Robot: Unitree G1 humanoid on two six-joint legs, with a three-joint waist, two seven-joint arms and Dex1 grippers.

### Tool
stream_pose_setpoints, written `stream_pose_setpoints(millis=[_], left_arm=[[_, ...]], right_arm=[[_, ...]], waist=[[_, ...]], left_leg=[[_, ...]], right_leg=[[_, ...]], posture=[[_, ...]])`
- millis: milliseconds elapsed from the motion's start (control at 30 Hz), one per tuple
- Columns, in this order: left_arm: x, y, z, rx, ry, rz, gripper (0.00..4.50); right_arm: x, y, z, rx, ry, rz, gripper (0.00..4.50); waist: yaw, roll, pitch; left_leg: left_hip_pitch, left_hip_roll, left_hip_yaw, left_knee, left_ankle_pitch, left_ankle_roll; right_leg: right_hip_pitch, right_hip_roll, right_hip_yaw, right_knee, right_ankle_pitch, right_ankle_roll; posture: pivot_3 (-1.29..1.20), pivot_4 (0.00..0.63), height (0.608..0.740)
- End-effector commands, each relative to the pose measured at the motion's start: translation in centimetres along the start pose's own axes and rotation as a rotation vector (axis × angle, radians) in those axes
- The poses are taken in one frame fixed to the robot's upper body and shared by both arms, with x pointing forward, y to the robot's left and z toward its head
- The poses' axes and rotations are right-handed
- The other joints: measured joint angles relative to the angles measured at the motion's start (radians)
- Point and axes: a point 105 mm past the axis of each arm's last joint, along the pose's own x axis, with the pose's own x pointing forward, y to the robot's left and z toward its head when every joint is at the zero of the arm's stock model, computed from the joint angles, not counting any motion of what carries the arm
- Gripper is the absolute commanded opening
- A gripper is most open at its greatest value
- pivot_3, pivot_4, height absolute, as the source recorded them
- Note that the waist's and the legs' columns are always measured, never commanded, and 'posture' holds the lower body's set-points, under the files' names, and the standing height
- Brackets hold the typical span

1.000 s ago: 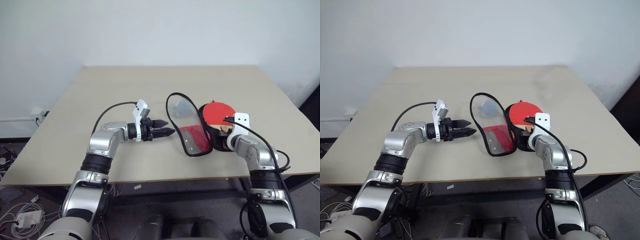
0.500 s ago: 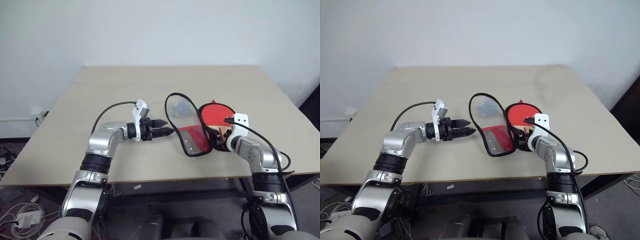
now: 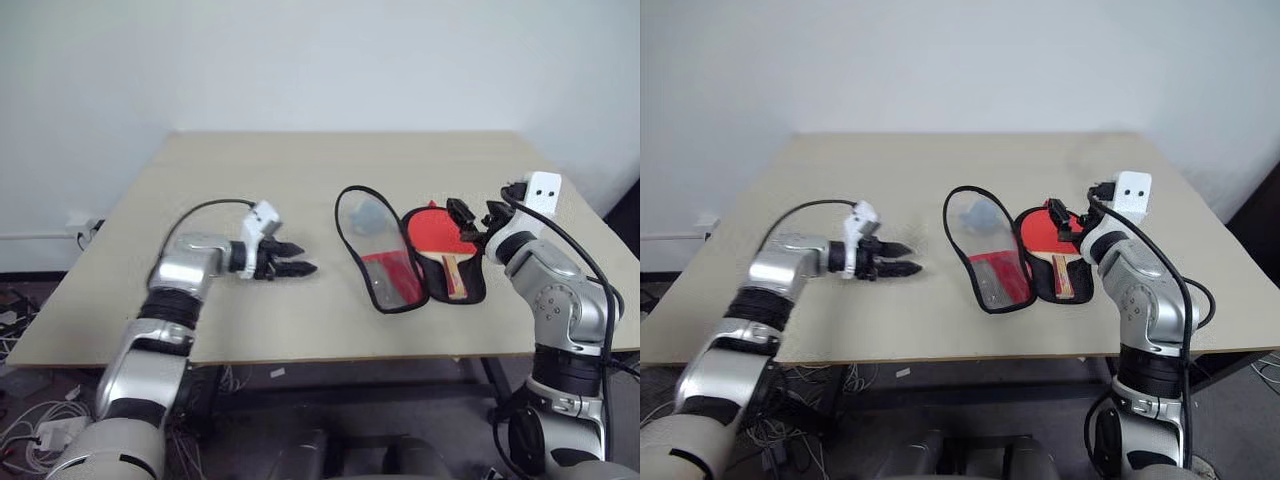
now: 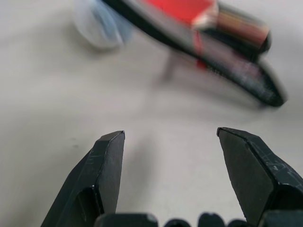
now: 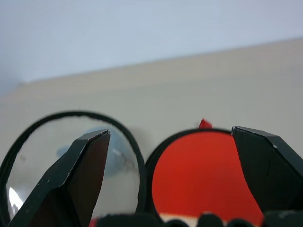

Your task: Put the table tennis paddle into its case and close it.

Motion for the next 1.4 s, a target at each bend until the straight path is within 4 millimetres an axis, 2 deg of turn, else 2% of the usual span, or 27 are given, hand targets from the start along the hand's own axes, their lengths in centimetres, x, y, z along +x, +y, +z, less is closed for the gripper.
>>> stream_pose_setpoints(millis=[33, 200, 267, 400, 533, 633, 767, 1033, 1267, 1400], left_arm=[[2.4, -0.5, 3.8, 0.141, -0.034, -0.018, 3.35], [6.2, -2.4, 6.3, 0.188, -0.07, -0.076, 3.35], [7.5, -3.1, 7.6, 0.198, -0.099, -0.084, 3.35], [9.1, -4.8, 9.2, 0.164, -0.147, -0.143, 3.35], [10.3, -6.6, 10.2, 0.12, -0.196, -0.213, 3.35], [11.1, -7.5, 11.0, 0.064, -0.239, -0.237, 3.35], [11.9, -9.0, 12.5, -0.045, -0.317, -0.287, 3.35], [12.5, -8.9, 13.7, -0.225, -0.395, -0.248, 3.35], [13.6, -9.4, 14.4, -0.313, -0.429, -0.21, 3.35], [13.8, -11.4, 14.5, -0.367, -0.41, -0.353, 3.35]], right_arm=[[-0.1, -0.1, 2.3, 0.002, -0.1, -0.02, 4.46], [-0.3, -0.2, 2.6, -0.008, -0.121, -0.031, 4.46], [-0.8, -0.3, 3.5, 0.013, -0.167, -0.035, 4.46], [-1.7, -0.9, 5.3, 0.087, -0.269, -0.061, 4.46], [-2.3, -1.6, 6.2, 0.14, -0.327, -0.089, 4.46], [-2.5, -2.4, 6.0, 0.147, -0.329, -0.128, 4.46], [-2.6, -3.2, 5.7, 0.179, -0.328, -0.162, 4.46], [-2.0, -2.8, 4.7, 0.17, -0.285, -0.155, 4.46], [-1.9, -3.1, 5.5, 0.184, -0.329, -0.165, 4.46], [-2.1, -3.6, 6.4, 0.199, -0.374, -0.183, 4.46]], waist=[[-0.002, 0.0, 0.0], [-0.004, 0.0, 0.0], [-0.005, 0.0, 0.0], [-0.006, 0.0, 0.0], [-0.003, 0.0, 0.0], [-0.003, 0.0, 0.0], [-0.003, 0.0, 0.0], [-0.004, 0.0, 0.0], [-0.003, 0.0, 0.0], [-0.003, 0.0, 0.0]], left_leg=[[-0.001, 0.0, 0.0, 0.0, 0.0, 0.0], [-0.005, 0.0, 0.001, 0.002, 0.0, 0.0], [-0.005, 0.0, 0.0, 0.003, 0.0, 0.0], [-0.014, 0.002, -0.005, 0.009, 0.0, 0.001], [-0.015, 0.002, -0.008, 0.015, -0.003, 0.007], [-0.015, 0.002, -0.008, 0.018, -0.004, 0.018], [-0.016, 0.001, -0.008, 0.022, -0.007, 0.024], [-0.016, 0.001, -0.007, 0.024, -0.007, 0.025], [-0.016, 0.001, -0.007, 0.024, -0.007, 0.025], [-0.016, 0.0, -0.006, 0.024, -0.007, 0.025]], right_leg=[[-0.001, 0.0, 0.001, 0.0, 0.001, 0.001], [-0.005, 0.0, 0.003, 0.0, 0.003, 0.003], [-0.004, 0.0, 0.004, 0.0, 0.002, 0.003], [-0.007, 0.0, 0.003, 0.001, 0.003, 0.003], [-0.006, 0.001, -0.001, 0.001, 0.003, 0.003], [-0.004, 0.001, -0.001, 0.001, 0.003, 0.005], [-0.003, 0.0, 0.0, 0.0, 0.004, 0.006], [-0.002, 0.001, 0.0, 0.0, 0.005, 0.007], [-0.002, 0.001, 0.0, 0.0, 0.005, 0.008], [-0.002, 0.001, -0.001, 0.0, 0.006, 0.008]], posture=[[0.0, 0.0, 0.701], [0.0, 0.0, 0.701], [0.0, 0.0, 0.701], [0.0, 0.0, 0.701], [0.0, 0.0, 0.701], [0.0, 0.0, 0.701], [0.0, 0.0, 0.701], [0.0, 0.0, 0.701], [0.0, 0.0, 0.701], [0.0, 0.0, 0.701]])
